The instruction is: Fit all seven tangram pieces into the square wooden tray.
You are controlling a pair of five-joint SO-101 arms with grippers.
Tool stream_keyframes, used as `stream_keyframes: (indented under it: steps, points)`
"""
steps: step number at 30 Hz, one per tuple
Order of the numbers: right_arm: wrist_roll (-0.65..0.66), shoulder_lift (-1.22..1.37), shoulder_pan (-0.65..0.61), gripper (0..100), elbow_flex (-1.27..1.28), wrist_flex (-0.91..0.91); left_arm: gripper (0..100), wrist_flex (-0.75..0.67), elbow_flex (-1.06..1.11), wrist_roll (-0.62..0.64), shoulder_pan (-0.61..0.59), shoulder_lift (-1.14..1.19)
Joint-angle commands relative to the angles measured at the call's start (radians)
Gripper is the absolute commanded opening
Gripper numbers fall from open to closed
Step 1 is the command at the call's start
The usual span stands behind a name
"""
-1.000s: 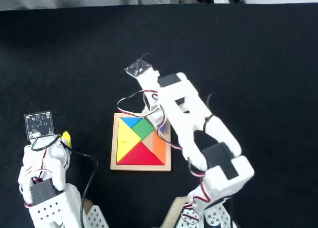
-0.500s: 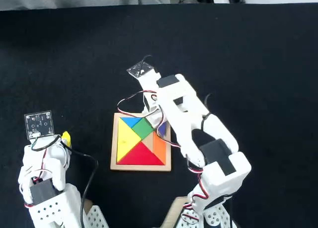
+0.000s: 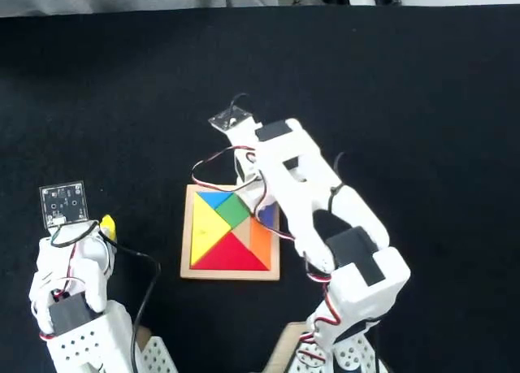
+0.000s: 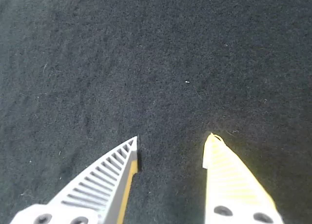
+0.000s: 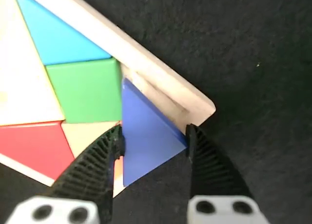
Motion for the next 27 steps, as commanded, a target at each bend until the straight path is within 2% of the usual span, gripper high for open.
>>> stream_keyframes:
  steps: [1, 8, 10, 14, 16, 24, 27]
  points:
    - [-0.005, -0.005, -0.021, 9.2, -0.058, 0.021, 22, 0.006, 0.021, 0.006, 0.015, -0.005]
    - [-0.003, -0.005, -0.021, 1.2, -0.062, 0.025, 22, 0.006, 0.021, 0.006, 0.015, -0.005]
    - [-0.011, -0.005, -0.021, 4.8, -0.062, 0.026, 22, 0.006, 0.021, 0.006, 0.015, -0.005]
    - [-0.028, -0.012, -0.021, 21.4, -0.064, 0.048, 22, 0.006, 0.021, 0.006, 0.015, -0.005]
    - [-0.029, -0.013, -0.023, 25.8, -0.065, 0.052, 22, 0.006, 0.021, 0.006, 0.015, -0.005]
    - [-0.028, -0.015, -0.077, 26.5, -0.131, 0.141, 22, 0.006, 0.021, 0.006, 0.015, -0.005]
    - [-0.029, -0.027, -0.054, 26.5, -0.16, 0.175, 22, 0.006, 0.021, 0.006, 0.015, -0.005]
